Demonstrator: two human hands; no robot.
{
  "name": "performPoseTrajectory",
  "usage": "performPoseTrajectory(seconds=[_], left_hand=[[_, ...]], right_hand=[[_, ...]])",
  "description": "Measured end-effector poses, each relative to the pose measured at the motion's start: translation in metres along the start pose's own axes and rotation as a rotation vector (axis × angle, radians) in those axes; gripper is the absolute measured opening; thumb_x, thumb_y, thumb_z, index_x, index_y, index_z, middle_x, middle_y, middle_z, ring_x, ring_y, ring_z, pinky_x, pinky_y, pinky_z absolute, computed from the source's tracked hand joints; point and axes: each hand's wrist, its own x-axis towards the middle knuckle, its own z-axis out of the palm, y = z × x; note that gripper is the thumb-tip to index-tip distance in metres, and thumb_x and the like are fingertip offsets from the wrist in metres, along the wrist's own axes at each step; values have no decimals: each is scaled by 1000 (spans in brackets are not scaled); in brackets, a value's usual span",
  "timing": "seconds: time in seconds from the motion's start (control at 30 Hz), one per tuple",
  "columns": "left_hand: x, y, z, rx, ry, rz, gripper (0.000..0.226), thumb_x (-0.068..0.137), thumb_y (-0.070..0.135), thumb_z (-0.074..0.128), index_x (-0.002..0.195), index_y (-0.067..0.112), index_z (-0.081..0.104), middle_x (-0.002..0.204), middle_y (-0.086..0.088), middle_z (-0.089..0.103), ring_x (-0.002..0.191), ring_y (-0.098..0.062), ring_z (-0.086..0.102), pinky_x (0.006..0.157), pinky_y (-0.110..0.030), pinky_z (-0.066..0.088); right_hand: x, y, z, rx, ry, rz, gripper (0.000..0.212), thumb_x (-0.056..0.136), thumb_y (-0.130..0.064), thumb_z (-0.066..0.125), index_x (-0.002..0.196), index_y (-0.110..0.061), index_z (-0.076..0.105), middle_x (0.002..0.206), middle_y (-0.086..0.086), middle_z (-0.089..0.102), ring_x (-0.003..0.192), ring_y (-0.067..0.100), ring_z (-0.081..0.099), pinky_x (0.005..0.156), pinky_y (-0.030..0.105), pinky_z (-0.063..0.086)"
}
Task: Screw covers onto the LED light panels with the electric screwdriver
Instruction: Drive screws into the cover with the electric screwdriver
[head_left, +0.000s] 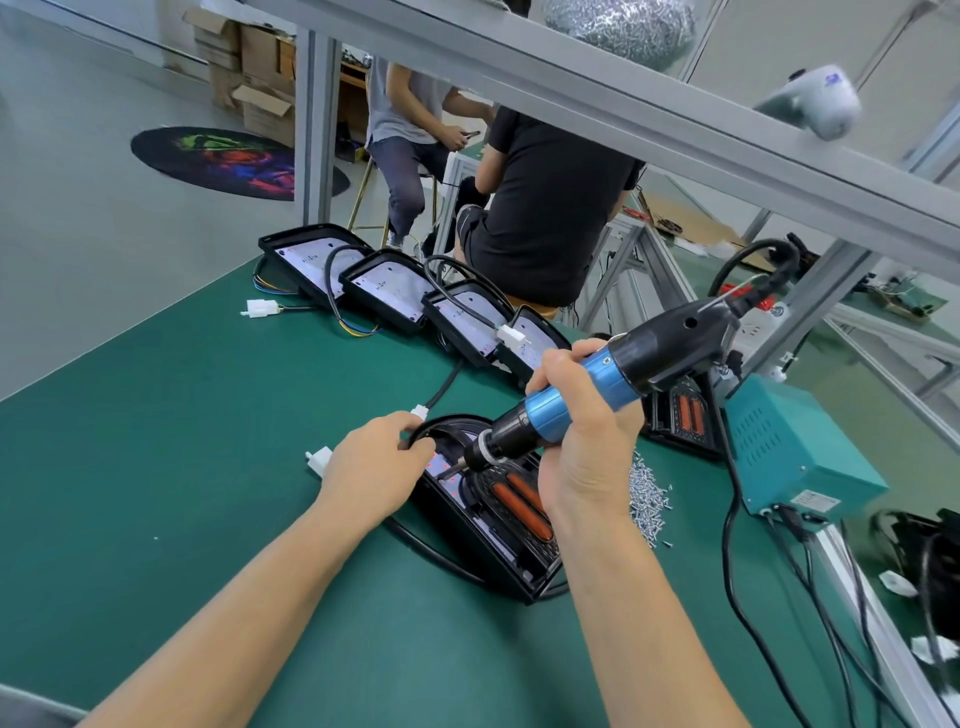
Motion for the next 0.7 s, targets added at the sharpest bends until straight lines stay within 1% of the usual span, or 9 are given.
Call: performPoseTrajectory(seconds=[0.03, 0.1, 0.17, 0.23, 0.33, 0.4, 0.47, 0.6, 0.7], left_hand=[[-1, 1, 0, -39, -5, -13, 22, 90, 28, 53, 109, 24, 62, 59, 5, 50, 74, -27, 59, 77, -36, 52], [-2, 3, 0, -112, -6, -38, 20, 90, 27, 53, 107, 23, 63, 61, -1, 55, 70, -27, 59, 78, -38, 52], [-3, 4, 1, -179, -10, -57, 18, 90, 25, 54, 105, 24, 63, 70, -7, 64, 60, -23, 59, 67, -31, 47], [-4, 5, 3, -286, -13, -86, 16, 89, 23, 55, 103, 22, 63, 71, -4, 65, 52, -18, 56, 53, -26, 41], [-5, 7, 5, -446, -16, -142, 17, 88, 18, 57, 104, 17, 63, 75, -1, 64, 54, -15, 55, 47, -18, 41], [-5, 8, 5, -528, -16, -175, 18, 87, 17, 60, 104, 14, 63, 83, -3, 64, 62, -16, 55, 51, -22, 43], [-5, 10, 5, -595, -29, -190, 11, 85, 14, 61, 95, 11, 66, 81, -5, 64, 67, -19, 54, 56, -26, 44], [-7, 14, 7, -695, -47, -195, 12, 82, 7, 60, 81, -3, 65, 71, -8, 56, 65, -20, 48, 64, -30, 45], [-8, 14, 7, -733, -45, -165, 10, 81, 7, 61, 75, -1, 65, 70, -7, 58, 65, -18, 50, 66, -32, 46]], right_hand=[[0, -1, 0, -5, -8, -2, 25, 71, -4, 67, 68, -27, 59, 72, 8, 51, 63, 17, 51, 67, 24, 48], [-1, -3, 0, -2, -18, -6, 26, 72, -4, 67, 65, -28, 60, 73, 7, 51, 64, 17, 51, 67, 25, 47], [-1, -4, -2, 8, -22, -12, 26, 72, -4, 66, 64, -28, 61, 73, 7, 50, 65, 18, 50, 68, 25, 46], [-2, -5, -5, 27, -25, -11, 26, 71, -3, 66, 65, -28, 61, 73, 5, 50, 65, 18, 50, 68, 25, 47], [-3, -8, -12, 107, -4, 4, 28, 69, 0, 64, 71, -28, 61, 71, 0, 50, 64, 18, 50, 67, 25, 47], [-4, -11, -18, 138, 19, -13, 28, 69, 3, 62, 82, -22, 59, 69, 1, 50, 62, 19, 49, 67, 26, 46], [-4, -17, -25, 154, 53, -39, 30, 69, 3, 60, 88, -18, 55, 64, -1, 51, 60, 18, 50, 68, 28, 45], [-5, -35, -39, 248, 123, -107, 31, 70, 2, 56, 92, -19, 53, 62, -4, 50, 57, 14, 50, 67, 27, 44], [-1, -56, -52, 261, 195, -204, 30, 71, 1, 55, 94, -19, 52, 61, -5, 50, 55, 12, 51, 65, 25, 46]])
